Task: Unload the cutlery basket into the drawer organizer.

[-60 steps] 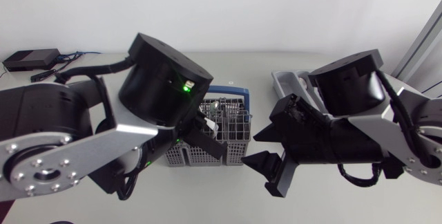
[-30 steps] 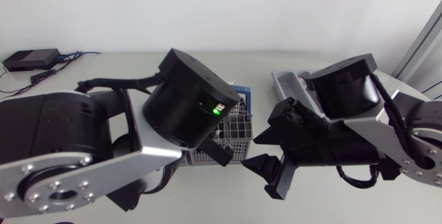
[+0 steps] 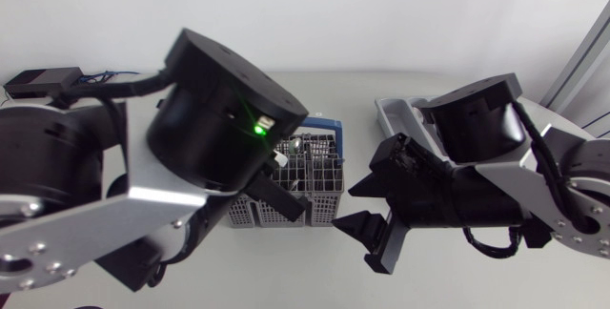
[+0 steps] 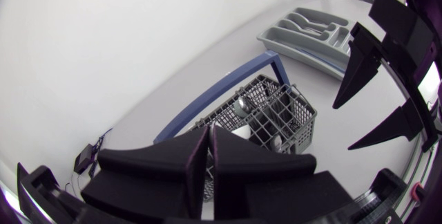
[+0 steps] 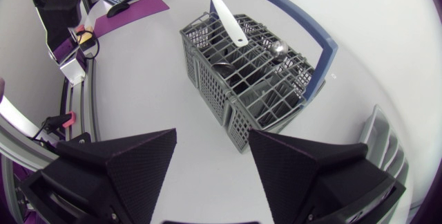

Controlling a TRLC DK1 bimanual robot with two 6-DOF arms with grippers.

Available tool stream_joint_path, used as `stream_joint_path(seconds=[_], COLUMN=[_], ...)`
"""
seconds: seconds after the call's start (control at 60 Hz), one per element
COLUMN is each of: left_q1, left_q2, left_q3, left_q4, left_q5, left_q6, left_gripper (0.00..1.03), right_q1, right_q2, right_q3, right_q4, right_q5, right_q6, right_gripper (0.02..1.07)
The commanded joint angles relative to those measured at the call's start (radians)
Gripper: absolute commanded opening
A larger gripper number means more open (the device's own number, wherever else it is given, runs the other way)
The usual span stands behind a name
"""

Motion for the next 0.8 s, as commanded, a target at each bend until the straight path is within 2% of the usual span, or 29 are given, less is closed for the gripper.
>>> stream_joint_path(seconds=[0.0,0.133,0.2,0.267,0.367,0.517,0.567,0.783], left_q1=[0.005,0.008,0.016,0.051,0.174,0.302,0.316,0.327], left_q2=[-0.03,-0.079,-0.122,-0.161,-0.205,-0.175,-0.15,-0.061], left_q3=[0.014,0.011,0.007,0.008,0.005,0.004,0.002,0.04], left_q4=[-0.011,-0.017,-0.017,-0.017,-0.026,-0.037,-0.037,-0.04], left_q5=[-0.017,-0.015,0.016,0.109,0.362,0.658,0.717,0.873], left_q6=[0.013,0.011,0.008,0.004,-0.032,-0.075,-0.087,-0.135], left_gripper=[0.03,0.03,0.03,0.03,0.03,0.03,0.03,0.03], right_q1=[0.0,0.0,0.0,0.0,0.002,0.019,0.033,0.092], right_q2=[0.012,0.007,-0.005,-0.028,-0.091,-0.19,-0.223,-0.275], right_q3=[-0.028,-0.028,-0.034,-0.04,-0.049,-0.054,-0.055,-0.064], right_q4=[0.007,0.007,0.007,0.007,0.012,0.018,0.012,0.009], right_q5=[0.0,0.0,0.0,0.0,0.001,0.013,0.026,0.105], right_q6=[-0.014,-0.017,-0.02,-0.032,-0.049,-0.058,-0.066,-0.078], right_gripper=[0.78,0.78,0.78,0.78,0.82,0.82,0.82,0.82])
